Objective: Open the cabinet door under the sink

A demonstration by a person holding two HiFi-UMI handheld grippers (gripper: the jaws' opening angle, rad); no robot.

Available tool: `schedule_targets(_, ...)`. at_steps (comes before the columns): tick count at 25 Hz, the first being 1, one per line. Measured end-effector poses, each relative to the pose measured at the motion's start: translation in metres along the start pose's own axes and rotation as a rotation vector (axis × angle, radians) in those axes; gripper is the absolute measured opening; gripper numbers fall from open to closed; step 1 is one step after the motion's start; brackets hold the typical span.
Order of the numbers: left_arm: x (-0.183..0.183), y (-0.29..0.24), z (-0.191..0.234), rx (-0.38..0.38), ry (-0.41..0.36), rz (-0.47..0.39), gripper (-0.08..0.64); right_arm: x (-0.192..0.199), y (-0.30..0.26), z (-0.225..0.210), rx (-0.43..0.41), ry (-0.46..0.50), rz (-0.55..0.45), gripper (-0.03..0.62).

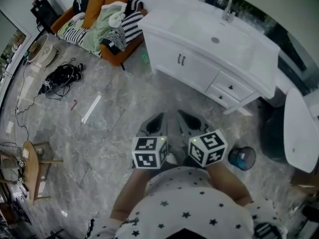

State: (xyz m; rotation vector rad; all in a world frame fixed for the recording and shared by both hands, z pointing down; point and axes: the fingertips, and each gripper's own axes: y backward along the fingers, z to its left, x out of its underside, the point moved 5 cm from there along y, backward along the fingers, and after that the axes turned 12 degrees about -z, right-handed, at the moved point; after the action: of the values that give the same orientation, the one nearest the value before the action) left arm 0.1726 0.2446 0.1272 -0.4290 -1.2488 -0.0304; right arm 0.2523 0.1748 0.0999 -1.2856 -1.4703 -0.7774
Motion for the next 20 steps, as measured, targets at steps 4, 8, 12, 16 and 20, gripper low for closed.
schedule_targets(4,0.001,-0.008,0.009,0.0,0.016,0.005,0.005,0.004,-0.007,-0.004,0.014,-0.002,0.015,0.006)
schedule_targets(8,0.002,-0.019,0.018,-0.002,0.037,0.014,0.005,0.006,-0.016,-0.012,0.025,-0.004,0.028,0.006)
schedule_targets(12,-0.005,-0.037,0.025,0.004,0.042,0.015,0.004,0.007,-0.037,-0.025,0.028,-0.007,0.029,0.006)
schedule_targets(16,-0.011,-0.061,0.041,0.002,0.026,0.024,0.005,0.005,-0.067,-0.038,0.03,-0.011,0.033,0.006)
schedule_targets(20,-0.023,-0.09,0.056,0.01,0.015,0.043,0.004,-0.004,-0.097,-0.055,0.046,-0.009,0.027,0.006)
